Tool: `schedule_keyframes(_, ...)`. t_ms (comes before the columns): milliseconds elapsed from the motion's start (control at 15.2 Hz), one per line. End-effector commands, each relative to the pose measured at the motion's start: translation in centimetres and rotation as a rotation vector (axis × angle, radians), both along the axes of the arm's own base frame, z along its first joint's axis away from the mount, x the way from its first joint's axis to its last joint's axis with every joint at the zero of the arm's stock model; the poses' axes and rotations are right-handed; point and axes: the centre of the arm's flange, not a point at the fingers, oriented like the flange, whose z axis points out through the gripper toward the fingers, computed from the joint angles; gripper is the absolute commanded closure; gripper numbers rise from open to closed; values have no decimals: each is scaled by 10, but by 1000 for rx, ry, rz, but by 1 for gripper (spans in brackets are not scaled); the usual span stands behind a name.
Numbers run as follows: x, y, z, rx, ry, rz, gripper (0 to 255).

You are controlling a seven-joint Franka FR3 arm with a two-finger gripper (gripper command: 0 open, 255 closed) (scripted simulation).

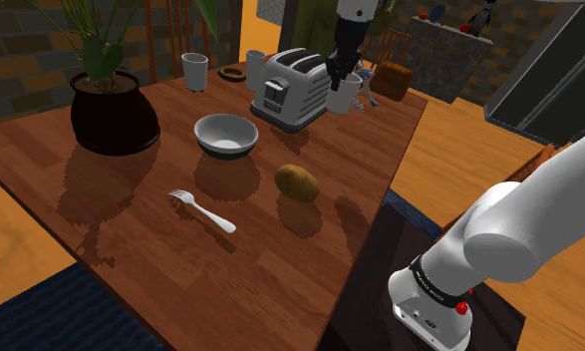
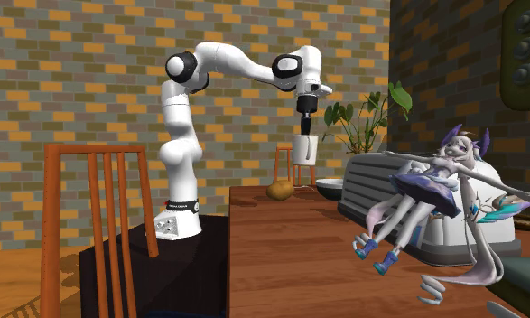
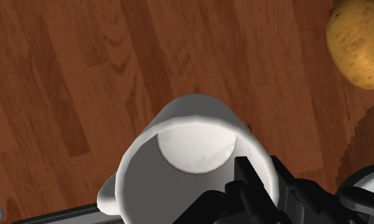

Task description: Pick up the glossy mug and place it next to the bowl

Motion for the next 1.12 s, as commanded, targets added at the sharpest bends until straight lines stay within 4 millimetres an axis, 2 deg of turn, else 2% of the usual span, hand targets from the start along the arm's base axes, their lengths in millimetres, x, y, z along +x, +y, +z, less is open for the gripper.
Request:
schedule_keyframes(0, -6, 27, -1, 0, 0, -1, 255)
schedule_keyframes(132, -11, 48, -1, 0, 0, -1, 255)
schedule_keyframes(1056, -11, 48, -75, 0, 0, -1, 255)
